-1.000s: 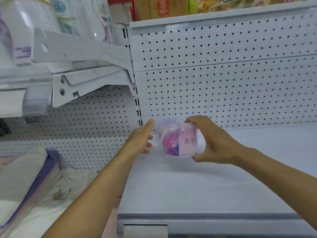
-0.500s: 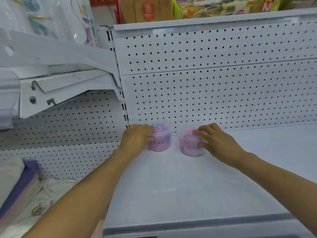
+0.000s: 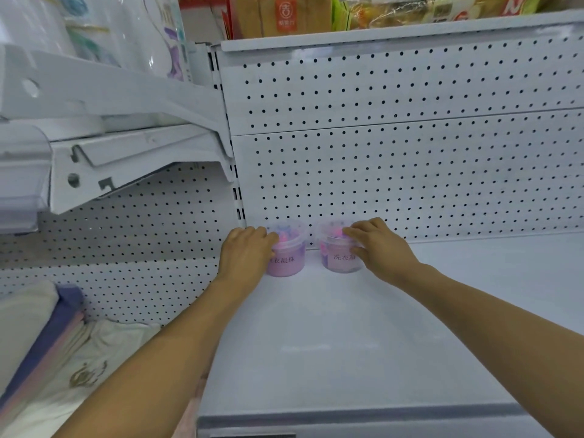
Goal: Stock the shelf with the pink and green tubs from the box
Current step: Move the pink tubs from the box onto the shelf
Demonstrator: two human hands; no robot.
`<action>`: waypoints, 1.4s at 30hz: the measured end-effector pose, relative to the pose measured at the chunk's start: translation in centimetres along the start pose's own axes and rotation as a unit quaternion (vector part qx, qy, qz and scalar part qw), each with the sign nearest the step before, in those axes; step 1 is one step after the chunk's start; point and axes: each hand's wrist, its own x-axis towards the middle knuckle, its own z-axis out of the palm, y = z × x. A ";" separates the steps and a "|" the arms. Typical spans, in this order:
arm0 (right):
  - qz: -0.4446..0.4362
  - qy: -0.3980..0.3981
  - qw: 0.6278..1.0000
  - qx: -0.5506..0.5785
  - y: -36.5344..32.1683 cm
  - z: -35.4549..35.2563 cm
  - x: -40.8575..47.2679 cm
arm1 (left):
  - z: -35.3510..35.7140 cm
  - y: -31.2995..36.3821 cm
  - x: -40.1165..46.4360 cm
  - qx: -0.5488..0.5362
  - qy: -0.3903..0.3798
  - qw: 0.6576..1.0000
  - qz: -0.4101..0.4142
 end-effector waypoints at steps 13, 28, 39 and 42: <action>0.035 0.043 0.997 -0.056 -1.0 -4.2 -6.4 | -3.5 3.7 -2.8 -0.160 -0.079 0.983 -0.039; 0.191 0.160 0.955 -0.164 9.8 -15.4 -38.7 | -14.1 34.5 -10.5 -0.380 0.000 0.914 0.143; 0.361 0.052 0.908 -0.205 24.3 -21.7 -63.7 | -18.2 63.5 -14.0 -0.389 -0.072 0.858 0.328; 0.424 0.053 0.884 -0.189 28.1 -22.5 -69.1 | -18.2 69.7 -14.6 -0.402 -0.112 0.829 0.372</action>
